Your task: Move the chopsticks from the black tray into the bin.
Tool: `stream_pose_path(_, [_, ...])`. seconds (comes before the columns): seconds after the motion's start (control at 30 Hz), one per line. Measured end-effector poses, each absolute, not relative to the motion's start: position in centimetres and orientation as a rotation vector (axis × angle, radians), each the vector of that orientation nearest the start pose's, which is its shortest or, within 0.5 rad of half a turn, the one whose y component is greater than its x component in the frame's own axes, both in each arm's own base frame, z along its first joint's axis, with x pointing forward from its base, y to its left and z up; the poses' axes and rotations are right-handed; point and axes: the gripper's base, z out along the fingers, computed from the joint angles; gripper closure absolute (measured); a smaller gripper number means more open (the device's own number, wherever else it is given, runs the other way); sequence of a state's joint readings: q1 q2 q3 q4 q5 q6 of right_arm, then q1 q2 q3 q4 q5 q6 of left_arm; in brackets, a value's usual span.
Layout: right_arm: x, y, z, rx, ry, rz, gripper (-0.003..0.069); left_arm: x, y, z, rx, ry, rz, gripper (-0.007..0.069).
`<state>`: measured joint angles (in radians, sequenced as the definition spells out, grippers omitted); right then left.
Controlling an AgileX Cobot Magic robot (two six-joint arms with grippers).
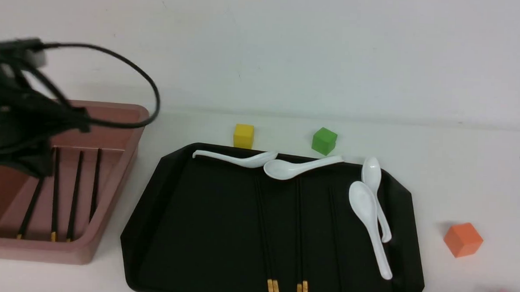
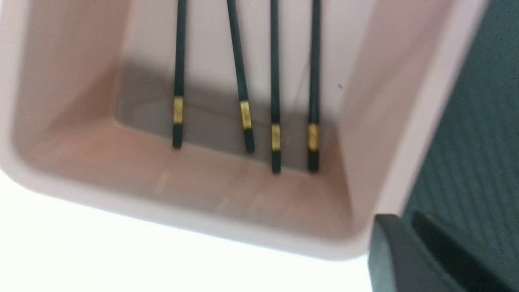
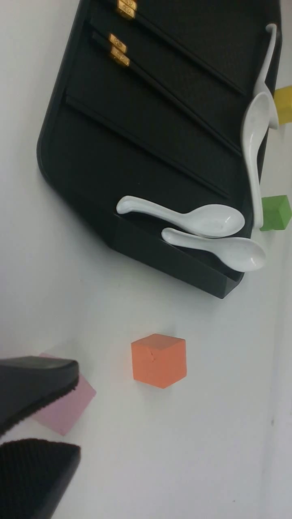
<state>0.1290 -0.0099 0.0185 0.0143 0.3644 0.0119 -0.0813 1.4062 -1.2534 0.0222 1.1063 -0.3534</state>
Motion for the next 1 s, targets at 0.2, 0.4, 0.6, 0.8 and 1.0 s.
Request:
stream_pose_path(0.2, [5.2,0.7,17.5,-0.1,1.855,0.112,0.0419,20.1,-2.2,33.9,-0.269,2.589,-0.223,0.0637])
stream_pose_path(0.4, [5.2,0.7,17.5,-0.1,1.855,0.112,0.0419,13.4,-2.8,31.5,-0.22,2.374,-0.418,0.0637])
stream_pose_path(0.6, [5.2,0.7,17.5,-0.1,1.855,0.112,0.0419,8.3,-2.7,28.0,-0.266,2.085,-0.561,0.0637])
stream_pose_path(0.8, [5.2,0.7,17.5,-0.1,1.855,0.112,0.0419,5.9,-2.5,25.4,-0.253,2.017,-0.576,0.0637])
stream_pose_path(1.0, [5.2,0.7,17.5,-0.1,1.855,0.112,0.0419,5.9,-1.9,24.7,-0.234,1.931,-0.498,0.0637])
